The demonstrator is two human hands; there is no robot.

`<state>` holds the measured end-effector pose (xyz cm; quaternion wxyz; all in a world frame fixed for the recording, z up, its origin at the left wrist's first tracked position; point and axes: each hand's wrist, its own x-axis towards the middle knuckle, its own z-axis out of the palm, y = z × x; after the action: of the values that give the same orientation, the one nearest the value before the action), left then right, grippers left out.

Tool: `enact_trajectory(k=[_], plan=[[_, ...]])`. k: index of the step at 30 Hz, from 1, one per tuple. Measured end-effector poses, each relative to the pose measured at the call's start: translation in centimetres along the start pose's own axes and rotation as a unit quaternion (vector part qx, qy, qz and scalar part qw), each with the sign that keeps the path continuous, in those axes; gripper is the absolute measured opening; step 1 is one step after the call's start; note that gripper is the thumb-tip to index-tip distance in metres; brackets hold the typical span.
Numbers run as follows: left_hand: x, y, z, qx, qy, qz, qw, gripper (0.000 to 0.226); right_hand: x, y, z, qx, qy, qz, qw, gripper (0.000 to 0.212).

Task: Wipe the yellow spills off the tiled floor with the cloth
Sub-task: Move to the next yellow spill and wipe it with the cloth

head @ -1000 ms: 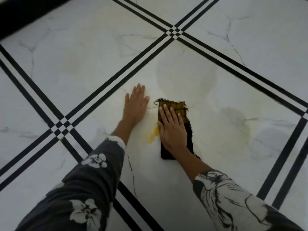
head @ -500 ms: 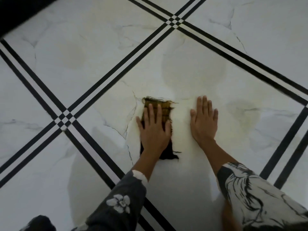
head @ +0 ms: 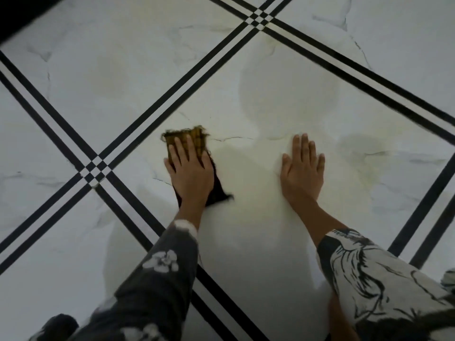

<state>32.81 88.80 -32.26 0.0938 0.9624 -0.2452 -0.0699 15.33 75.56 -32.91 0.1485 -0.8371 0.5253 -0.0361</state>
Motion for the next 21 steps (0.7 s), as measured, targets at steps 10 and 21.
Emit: enact_trajectory(k=[10,21], plan=[[-0.5,2.1,0.3,0.008,-0.053,0.223,0.973,0.063,0.1,0.2,0.0,-0.003,-0.001,-0.004,1.000,0.057],[7.6,10.8,1.8,0.014,-0.022,0.189,0.982,0.059,0.0,0.1,-0.2,-0.006,0.004,-0.004,1.000,0.059]])
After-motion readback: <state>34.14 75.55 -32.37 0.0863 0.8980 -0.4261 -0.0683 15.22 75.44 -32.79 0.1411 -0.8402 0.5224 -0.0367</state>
